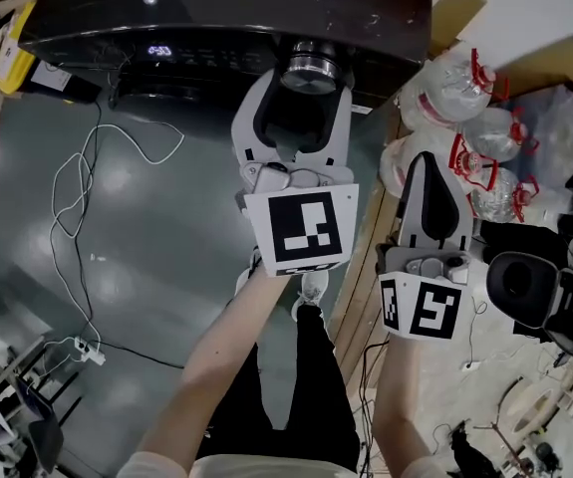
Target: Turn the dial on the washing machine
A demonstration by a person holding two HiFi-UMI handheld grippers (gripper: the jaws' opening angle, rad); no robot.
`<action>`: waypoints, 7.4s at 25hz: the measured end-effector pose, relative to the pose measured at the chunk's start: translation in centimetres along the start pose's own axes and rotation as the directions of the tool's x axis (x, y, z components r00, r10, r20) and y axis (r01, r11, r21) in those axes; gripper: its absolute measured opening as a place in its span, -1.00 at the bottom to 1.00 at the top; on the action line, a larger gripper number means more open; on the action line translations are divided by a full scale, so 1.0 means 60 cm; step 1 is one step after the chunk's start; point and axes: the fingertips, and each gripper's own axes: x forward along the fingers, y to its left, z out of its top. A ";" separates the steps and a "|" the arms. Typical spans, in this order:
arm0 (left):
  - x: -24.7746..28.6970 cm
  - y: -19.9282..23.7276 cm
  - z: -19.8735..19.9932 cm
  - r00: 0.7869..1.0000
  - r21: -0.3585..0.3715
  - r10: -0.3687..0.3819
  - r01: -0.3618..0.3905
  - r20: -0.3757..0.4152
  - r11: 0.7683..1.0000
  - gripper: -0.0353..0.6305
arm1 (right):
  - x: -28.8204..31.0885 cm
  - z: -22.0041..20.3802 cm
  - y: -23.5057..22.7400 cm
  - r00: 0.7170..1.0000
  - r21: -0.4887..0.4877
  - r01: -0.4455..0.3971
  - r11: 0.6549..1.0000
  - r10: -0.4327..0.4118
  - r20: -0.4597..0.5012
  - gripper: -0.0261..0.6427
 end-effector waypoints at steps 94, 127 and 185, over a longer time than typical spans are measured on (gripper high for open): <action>0.007 -0.001 -0.029 0.997 0.386 0.052 -0.024 -0.062 0.922 -0.05 | -0.080 -0.071 -0.035 0.989 0.042 0.075 0.996 -0.069 -0.128 -0.91; 0.009 0.016 -0.022 0.991 -0.666 -0.131 0.112 0.022 0.738 -0.09 | -0.086 -0.099 -0.023 0.984 0.039 0.043 0.998 -0.036 -0.176 -0.91; -0.186 0.120 0.322 0.991 0.047 -0.021 0.016 0.129 0.999 -0.61 | -0.124 0.246 0.031 0.999 -0.026 0.034 0.999 -0.034 -0.021 -0.91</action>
